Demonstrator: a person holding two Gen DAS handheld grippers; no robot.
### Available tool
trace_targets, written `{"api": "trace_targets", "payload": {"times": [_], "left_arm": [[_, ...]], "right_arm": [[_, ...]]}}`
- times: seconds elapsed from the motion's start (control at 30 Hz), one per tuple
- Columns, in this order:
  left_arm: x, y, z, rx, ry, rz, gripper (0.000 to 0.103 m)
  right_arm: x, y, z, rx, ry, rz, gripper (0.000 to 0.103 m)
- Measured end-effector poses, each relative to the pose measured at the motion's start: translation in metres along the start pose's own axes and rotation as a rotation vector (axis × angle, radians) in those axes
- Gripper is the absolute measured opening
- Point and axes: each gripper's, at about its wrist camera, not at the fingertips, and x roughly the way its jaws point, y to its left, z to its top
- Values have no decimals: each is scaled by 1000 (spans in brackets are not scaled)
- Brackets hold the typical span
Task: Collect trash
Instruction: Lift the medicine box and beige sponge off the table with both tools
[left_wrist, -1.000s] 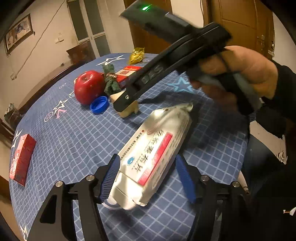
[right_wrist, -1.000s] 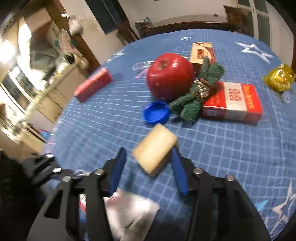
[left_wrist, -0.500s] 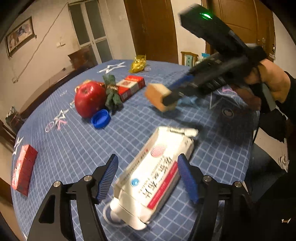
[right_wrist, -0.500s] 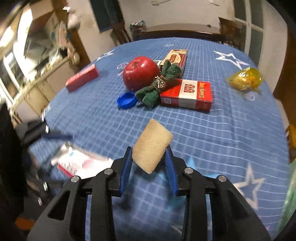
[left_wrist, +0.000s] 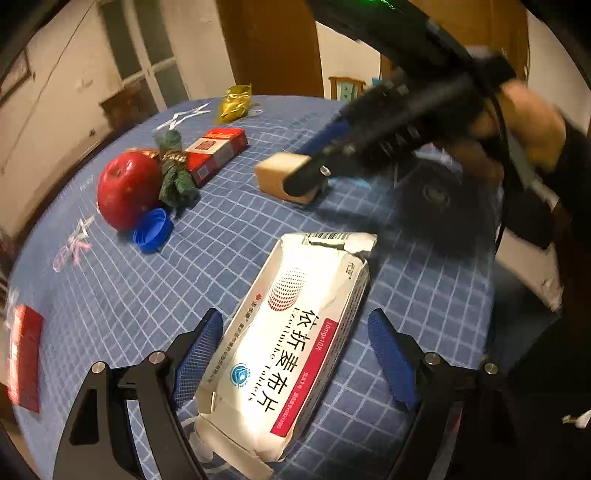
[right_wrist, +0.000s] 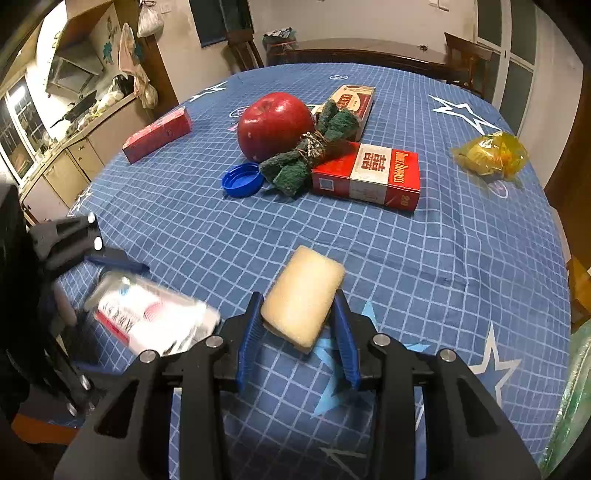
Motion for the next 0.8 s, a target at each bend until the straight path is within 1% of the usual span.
{"api": "trace_targets", "payload": {"times": [0.03, 0.1, 0.13, 0.17, 0.3, 0.4, 0.5, 0.6, 0.7, 0.77, 0.8], "left_arm": [[1, 3, 1, -17, 4, -11, 81], [1, 9, 2, -52, 2, -13, 76], [1, 11, 2, -63, -1, -20, 75], [0, 12, 3, -73, -10, -25, 71], [-3, 9, 3, -104, -21, -2, 65], [-11, 1, -3, -142, -38, 41, 63], [-15, -1, -7, -205, -60, 79, 61], [-22, 5, -9, -273, -80, 112, 59], [-30, 15, -11, -358, -106, 175, 59], [-34, 23, -11, -420, -121, 204, 59], [-36, 26, -11, -443, -123, 231, 59]], "right_arm": [[0, -1, -1, 4, -3, 3, 37], [-2, -1, -3, 9, -9, 2, 37], [-2, 0, -3, 10, -12, 1, 37], [-2, -1, -4, 11, -15, 1, 37], [-4, 0, -10, 19, -34, -5, 35], [-6, 2, -16, 20, -56, -16, 34], [-8, 4, -23, 30, -86, -20, 33], [-11, 5, -27, 44, -108, -19, 32], [-14, 8, -30, 50, -129, -16, 32], [-17, 12, -32, 52, -147, -19, 31], [-19, 15, -33, 52, -161, -23, 31]]}}
